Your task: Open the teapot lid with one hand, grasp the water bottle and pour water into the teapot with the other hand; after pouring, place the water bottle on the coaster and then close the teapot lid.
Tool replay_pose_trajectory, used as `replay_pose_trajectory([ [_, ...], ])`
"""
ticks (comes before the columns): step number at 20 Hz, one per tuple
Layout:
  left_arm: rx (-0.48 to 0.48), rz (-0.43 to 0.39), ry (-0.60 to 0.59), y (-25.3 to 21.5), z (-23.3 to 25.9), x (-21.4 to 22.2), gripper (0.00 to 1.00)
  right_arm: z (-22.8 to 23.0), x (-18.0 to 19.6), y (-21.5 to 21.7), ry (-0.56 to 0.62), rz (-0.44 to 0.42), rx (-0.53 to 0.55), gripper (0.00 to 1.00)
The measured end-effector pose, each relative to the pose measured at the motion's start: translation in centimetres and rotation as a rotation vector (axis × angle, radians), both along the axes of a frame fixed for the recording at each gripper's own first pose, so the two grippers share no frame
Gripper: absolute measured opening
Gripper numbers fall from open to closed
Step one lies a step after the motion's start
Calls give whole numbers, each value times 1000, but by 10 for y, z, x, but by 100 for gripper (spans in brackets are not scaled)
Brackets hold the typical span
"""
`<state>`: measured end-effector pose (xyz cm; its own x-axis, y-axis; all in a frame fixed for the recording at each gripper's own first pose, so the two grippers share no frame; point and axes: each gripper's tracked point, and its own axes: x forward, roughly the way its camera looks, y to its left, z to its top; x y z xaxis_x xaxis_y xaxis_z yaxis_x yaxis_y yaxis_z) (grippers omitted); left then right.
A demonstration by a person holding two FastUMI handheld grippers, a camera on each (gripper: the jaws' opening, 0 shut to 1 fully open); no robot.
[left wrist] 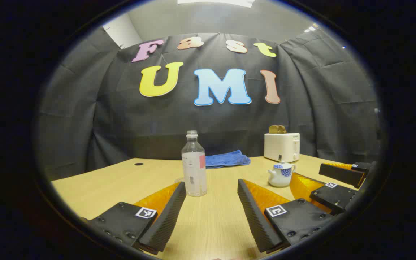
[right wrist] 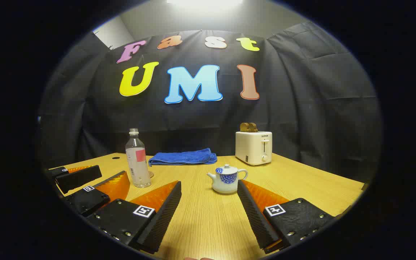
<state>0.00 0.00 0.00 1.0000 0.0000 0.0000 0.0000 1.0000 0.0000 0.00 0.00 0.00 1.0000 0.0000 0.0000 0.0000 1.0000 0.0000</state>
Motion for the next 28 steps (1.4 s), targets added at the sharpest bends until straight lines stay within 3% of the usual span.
replay_pose_trajectory([
  [12,0,-2,-1,0,0,0,100,1,1,-1,1,9,-16,96],
  [18,27,-44,7,-3,-2,0,100,2,9,0,14,9,4,95],
  [21,8,-51,-35,-1,23,23,100,10,32,-29,-2,-45,-12,95],
  [23,17,-47,-49,4,34,38,99,18,69,-29,26,-50,-27,95],
  [28,7,-11,-63,27,45,58,100,19,113,-49,56,-75,-3,95],
])
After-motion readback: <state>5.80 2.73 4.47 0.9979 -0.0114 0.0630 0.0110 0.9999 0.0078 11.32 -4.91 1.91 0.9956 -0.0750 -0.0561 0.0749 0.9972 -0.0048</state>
